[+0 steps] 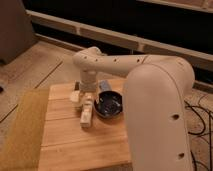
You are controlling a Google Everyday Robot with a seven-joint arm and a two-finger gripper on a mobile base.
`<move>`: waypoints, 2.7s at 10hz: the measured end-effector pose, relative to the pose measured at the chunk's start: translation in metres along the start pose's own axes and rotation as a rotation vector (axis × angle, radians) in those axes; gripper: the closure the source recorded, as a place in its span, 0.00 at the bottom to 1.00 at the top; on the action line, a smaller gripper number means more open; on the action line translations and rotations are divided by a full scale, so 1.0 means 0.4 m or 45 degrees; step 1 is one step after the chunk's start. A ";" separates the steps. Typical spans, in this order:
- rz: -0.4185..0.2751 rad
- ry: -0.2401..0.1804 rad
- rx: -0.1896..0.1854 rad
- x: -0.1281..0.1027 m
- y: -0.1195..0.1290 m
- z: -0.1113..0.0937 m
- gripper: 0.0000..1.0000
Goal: Stand the bottle upright
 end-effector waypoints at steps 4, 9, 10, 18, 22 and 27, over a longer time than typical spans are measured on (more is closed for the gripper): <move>-0.022 -0.027 0.012 -0.020 -0.012 -0.001 0.41; -0.127 -0.151 -0.007 -0.138 -0.047 0.001 0.41; -0.146 -0.155 -0.016 -0.152 -0.043 0.003 0.41; -0.154 -0.154 -0.016 -0.156 -0.038 0.004 0.81; -0.151 -0.147 -0.014 -0.158 -0.042 0.007 0.98; -0.206 -0.015 0.035 -0.271 -0.054 0.098 0.46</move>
